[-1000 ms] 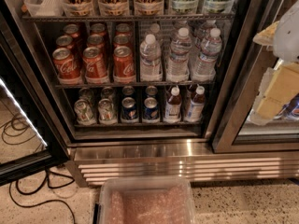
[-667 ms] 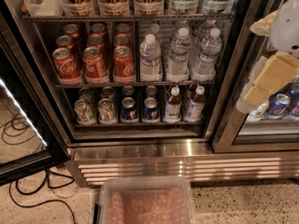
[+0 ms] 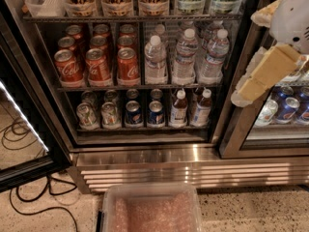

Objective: Pick green can from top shelf of fridge

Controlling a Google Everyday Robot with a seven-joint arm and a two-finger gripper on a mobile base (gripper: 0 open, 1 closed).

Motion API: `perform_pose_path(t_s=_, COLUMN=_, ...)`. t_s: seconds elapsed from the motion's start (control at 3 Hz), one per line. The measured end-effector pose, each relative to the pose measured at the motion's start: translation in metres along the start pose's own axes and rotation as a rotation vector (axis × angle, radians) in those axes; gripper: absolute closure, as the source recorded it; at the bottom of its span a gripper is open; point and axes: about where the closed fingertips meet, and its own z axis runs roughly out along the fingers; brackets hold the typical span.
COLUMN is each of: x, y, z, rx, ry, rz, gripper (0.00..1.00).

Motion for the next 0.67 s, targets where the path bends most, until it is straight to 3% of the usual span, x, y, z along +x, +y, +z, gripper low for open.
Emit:
perform_pose_path(t_s=0.33, x=-0.002, y=0.006, z=0.013, rx=0.003, ry=-0.071, rz=0.056, gripper=0.0)
perform_pose_path(t_s=0.67, x=-0.027, y=-0.008, z=0.026, rx=0.063, ry=-0.199, rz=0.081, gripper=0.19)
